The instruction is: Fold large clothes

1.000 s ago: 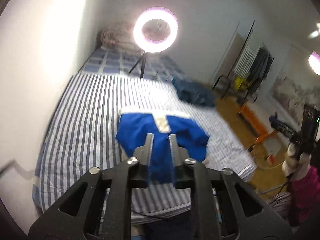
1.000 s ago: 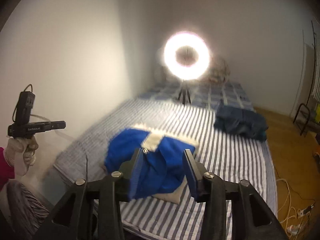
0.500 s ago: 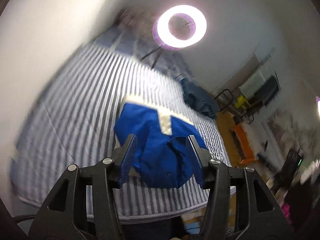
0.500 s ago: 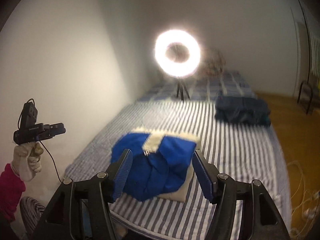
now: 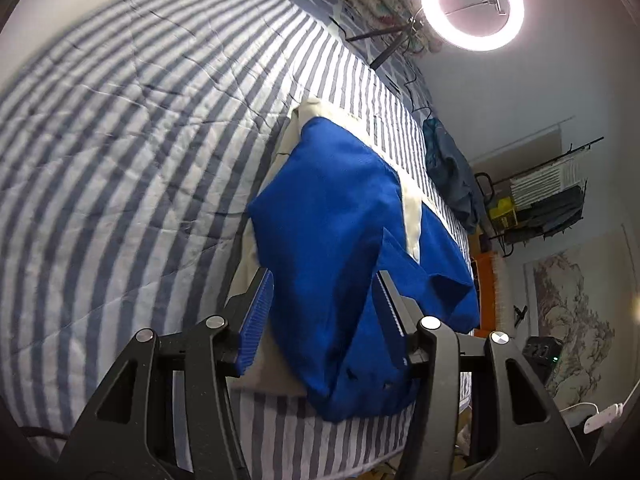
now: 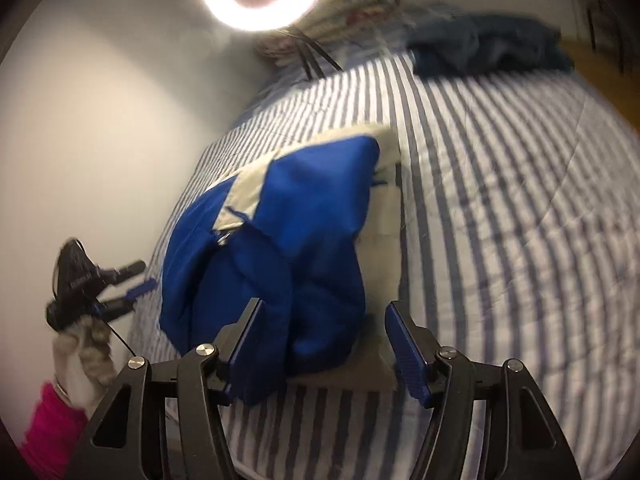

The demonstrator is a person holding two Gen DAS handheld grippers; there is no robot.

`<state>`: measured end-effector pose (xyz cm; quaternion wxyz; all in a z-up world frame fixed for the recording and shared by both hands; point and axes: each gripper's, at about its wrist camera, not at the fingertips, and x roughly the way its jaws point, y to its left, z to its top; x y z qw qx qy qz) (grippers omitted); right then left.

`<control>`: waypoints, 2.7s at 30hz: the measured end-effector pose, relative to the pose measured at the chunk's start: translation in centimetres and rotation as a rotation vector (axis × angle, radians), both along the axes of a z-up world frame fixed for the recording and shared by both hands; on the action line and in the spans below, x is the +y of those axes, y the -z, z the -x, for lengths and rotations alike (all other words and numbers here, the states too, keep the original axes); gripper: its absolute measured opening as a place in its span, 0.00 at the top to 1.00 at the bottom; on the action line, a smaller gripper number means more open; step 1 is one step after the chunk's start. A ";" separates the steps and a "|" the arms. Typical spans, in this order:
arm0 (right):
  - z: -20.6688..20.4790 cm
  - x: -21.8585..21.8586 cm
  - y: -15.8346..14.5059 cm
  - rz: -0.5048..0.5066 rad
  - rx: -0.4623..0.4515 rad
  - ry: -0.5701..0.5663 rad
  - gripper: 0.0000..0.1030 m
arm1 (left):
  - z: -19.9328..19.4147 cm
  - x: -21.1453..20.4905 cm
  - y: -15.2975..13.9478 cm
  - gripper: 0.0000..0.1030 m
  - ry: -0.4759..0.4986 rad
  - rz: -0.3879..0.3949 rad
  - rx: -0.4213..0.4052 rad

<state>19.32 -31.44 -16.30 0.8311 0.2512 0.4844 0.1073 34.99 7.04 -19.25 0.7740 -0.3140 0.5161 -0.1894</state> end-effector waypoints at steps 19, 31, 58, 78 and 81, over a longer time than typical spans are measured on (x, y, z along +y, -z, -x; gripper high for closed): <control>1.4 -4.5 6.2 -0.547 0.046 0.189 1.00 | 3.0 0.2 0.7 1.00 0.039 -0.056 -0.006; -0.3 -1.0 0.9 0.017 0.087 -0.014 0.76 | 3.5 -1.1 -1.4 0.99 0.055 -0.286 -0.062; -15.6 3.5 5.8 0.354 -0.054 -0.217 0.79 | -11.8 -9.9 3.6 0.97 0.148 -0.398 -0.195; -2.9 10.0 -1.2 0.271 -0.184 -0.575 0.72 | 1.0 -9.1 -1.0 0.97 0.315 -0.384 -0.278; -4.5 9.4 0.8 0.351 -0.180 -0.494 0.71 | 1.0 -9.1 0.1 0.97 0.326 -0.428 -0.272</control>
